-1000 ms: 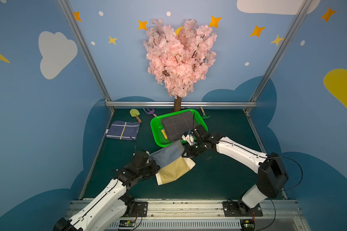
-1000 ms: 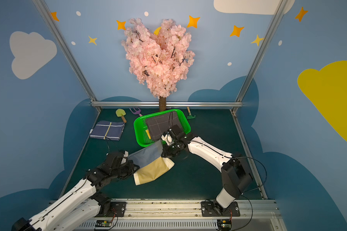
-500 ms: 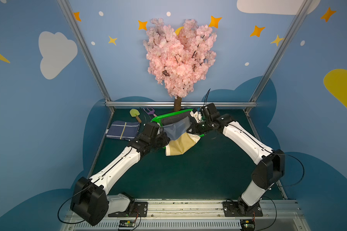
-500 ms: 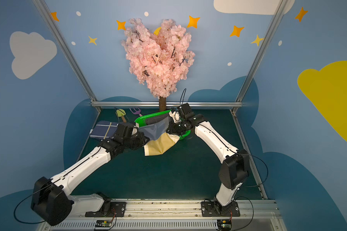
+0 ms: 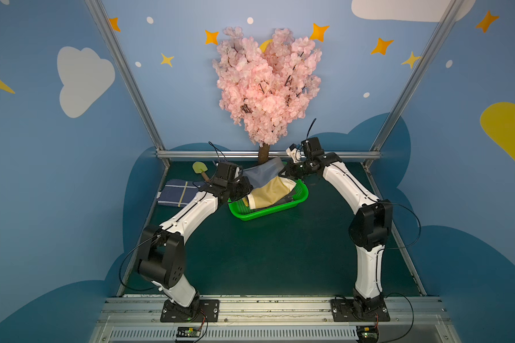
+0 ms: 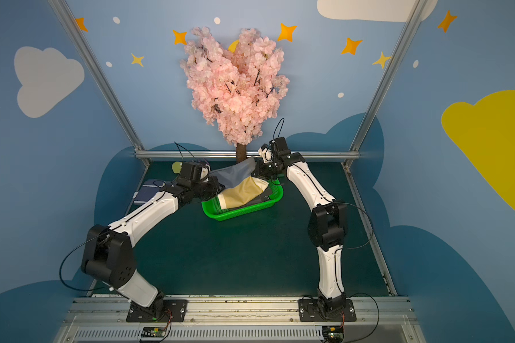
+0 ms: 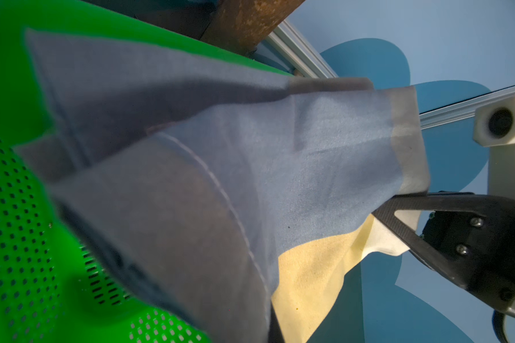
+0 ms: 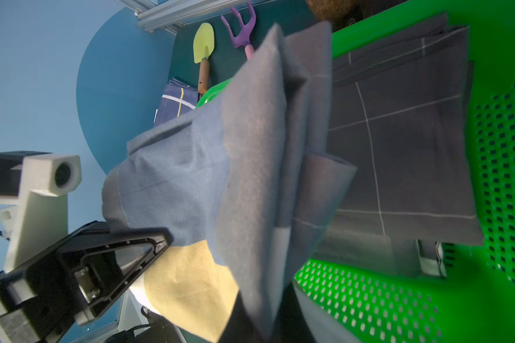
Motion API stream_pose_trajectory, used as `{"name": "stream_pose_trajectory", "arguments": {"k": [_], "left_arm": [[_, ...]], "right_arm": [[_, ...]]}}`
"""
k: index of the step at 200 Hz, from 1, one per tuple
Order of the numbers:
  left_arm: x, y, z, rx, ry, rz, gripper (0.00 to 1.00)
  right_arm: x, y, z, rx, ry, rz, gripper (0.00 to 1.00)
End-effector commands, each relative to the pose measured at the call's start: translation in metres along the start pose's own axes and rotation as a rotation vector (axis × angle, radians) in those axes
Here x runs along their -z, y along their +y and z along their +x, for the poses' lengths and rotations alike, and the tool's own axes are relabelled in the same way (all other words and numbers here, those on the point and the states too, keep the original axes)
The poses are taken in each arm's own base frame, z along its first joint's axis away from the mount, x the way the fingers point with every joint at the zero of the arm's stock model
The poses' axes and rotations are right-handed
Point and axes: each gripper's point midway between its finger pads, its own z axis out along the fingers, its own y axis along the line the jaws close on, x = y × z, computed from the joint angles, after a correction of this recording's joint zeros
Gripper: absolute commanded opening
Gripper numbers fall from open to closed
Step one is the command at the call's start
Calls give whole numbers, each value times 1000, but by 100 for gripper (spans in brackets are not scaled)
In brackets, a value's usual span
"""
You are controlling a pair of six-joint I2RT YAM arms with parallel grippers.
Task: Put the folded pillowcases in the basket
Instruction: Place the pillowcase in the basket.
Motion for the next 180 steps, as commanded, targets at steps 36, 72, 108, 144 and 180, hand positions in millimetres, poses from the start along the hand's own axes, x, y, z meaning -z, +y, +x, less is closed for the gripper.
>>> {"name": "stream_pose_trajectory", "arguments": {"k": [36, 72, 108, 144, 180], "left_arm": [[-51, 15, -14, -21, 30, 32, 3], [-74, 39, -19, 7, 43, 13, 3], [-91, 57, -19, 37, 66, 6, 3], [-100, 66, -15, 43, 71, -5, 3], [-104, 75, -11, 40, 79, -20, 3]], "right_arm": [[-32, -20, -25, -21, -6, -31, 0], [-49, -41, -28, -41, 3, -20, 0], [-61, -64, -18, -79, 37, 2, 0], [-69, -78, -11, -90, 58, 24, 0], [-76, -90, -5, -115, 75, 47, 0]]}}
